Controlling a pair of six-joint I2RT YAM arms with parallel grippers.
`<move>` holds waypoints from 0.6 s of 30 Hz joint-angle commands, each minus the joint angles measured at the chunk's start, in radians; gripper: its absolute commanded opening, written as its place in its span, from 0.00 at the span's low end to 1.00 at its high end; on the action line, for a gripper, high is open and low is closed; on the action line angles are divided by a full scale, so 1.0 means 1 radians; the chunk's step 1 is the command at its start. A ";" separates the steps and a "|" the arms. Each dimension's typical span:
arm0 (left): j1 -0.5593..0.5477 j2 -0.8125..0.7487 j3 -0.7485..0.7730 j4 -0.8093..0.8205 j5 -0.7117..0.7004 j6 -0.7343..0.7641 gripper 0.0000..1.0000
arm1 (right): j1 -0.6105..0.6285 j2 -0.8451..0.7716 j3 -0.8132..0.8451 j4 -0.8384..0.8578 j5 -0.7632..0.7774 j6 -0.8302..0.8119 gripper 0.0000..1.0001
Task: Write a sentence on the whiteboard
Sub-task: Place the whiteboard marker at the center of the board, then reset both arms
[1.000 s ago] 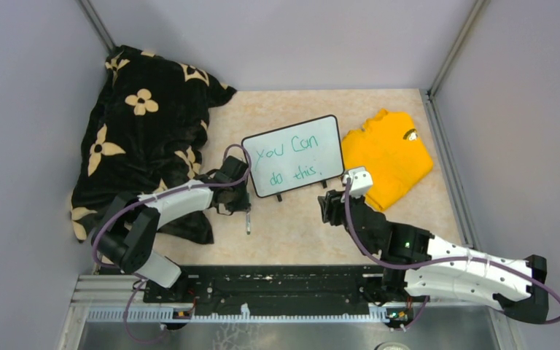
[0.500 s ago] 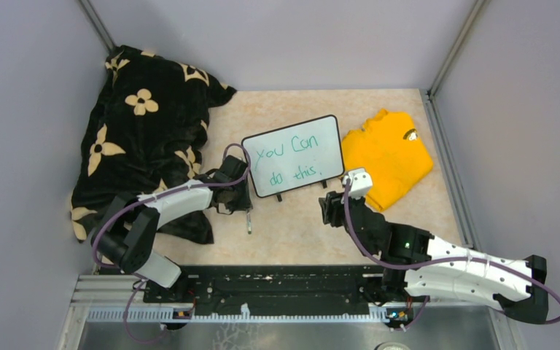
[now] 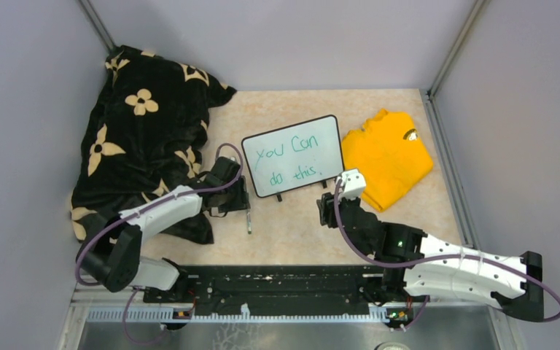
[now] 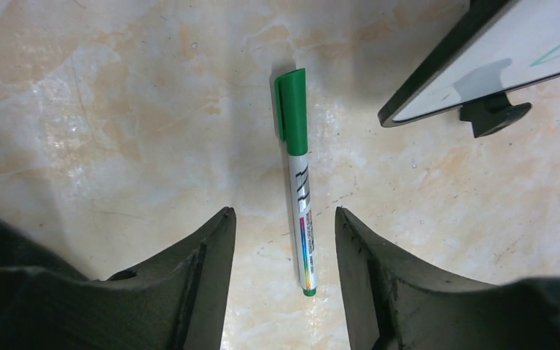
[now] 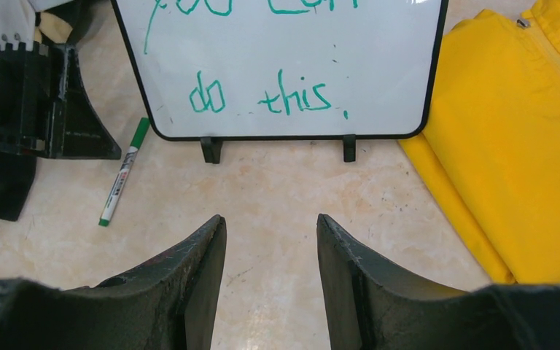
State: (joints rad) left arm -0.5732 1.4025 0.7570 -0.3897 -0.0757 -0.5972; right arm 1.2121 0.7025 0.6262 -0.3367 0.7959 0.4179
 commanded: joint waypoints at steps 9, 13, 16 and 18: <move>0.003 -0.137 0.029 -0.075 -0.071 0.088 0.71 | -0.011 0.035 0.035 0.076 0.028 0.017 0.51; -0.007 -0.193 0.045 -0.059 -0.058 0.124 0.74 | -0.011 0.066 0.052 0.121 0.047 0.010 0.74; -0.010 -0.220 0.069 -0.058 -0.081 0.166 0.81 | -0.012 0.128 0.102 0.132 0.159 0.048 0.91; -0.010 -0.225 0.100 -0.081 -0.097 0.176 0.83 | -0.011 0.183 0.153 0.072 0.263 0.141 0.96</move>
State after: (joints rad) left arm -0.5781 1.2068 0.7837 -0.4553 -0.1333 -0.4793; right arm 1.2121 0.8116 0.6590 -0.2714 0.8703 0.4454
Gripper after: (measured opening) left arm 0.815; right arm 0.915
